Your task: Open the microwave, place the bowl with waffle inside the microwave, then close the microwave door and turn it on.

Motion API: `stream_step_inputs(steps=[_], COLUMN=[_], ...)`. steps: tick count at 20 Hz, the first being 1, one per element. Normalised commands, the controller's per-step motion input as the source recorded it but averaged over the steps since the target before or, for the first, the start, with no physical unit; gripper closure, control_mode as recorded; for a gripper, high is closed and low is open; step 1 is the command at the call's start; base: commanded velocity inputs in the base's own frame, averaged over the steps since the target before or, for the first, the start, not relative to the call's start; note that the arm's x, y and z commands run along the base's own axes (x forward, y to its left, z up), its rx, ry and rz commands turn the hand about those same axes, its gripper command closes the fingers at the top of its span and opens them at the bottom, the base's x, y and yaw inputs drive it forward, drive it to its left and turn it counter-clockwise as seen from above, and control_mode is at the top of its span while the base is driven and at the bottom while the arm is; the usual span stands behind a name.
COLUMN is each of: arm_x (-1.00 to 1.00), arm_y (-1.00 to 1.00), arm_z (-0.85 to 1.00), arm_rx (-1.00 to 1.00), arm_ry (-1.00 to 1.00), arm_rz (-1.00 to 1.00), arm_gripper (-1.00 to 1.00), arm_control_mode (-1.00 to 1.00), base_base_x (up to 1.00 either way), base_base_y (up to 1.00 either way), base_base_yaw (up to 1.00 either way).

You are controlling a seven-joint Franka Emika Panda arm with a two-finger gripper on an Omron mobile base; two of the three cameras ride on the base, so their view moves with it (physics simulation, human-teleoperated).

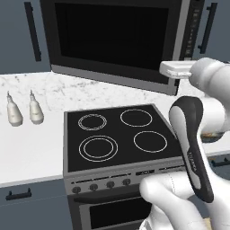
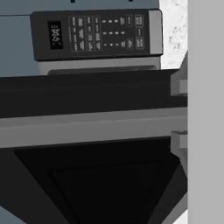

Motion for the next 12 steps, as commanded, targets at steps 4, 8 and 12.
stream_step_inputs(steps=[4, 8, 12], arm_x=[-0.75, -0.94, -0.36], arm_y=[-0.16, -0.31, -0.82], arm_z=[0.36, 0.54, 0.19], arm_rx=[0.00, 0.02, 0.04], arm_ry=[0.00, 0.00, 0.00], arm_rz=[0.00, 0.00, 0.05], arm_gripper=[-1.00, -1.00, -1.00], arm_control_mode=[-1.00, -1.00, -1.00], base_base_x=[0.00, 0.00, 0.00], base_base_y=[0.00, 0.00, 0.00], base_base_yaw=[0.00, 0.00, 0.00])
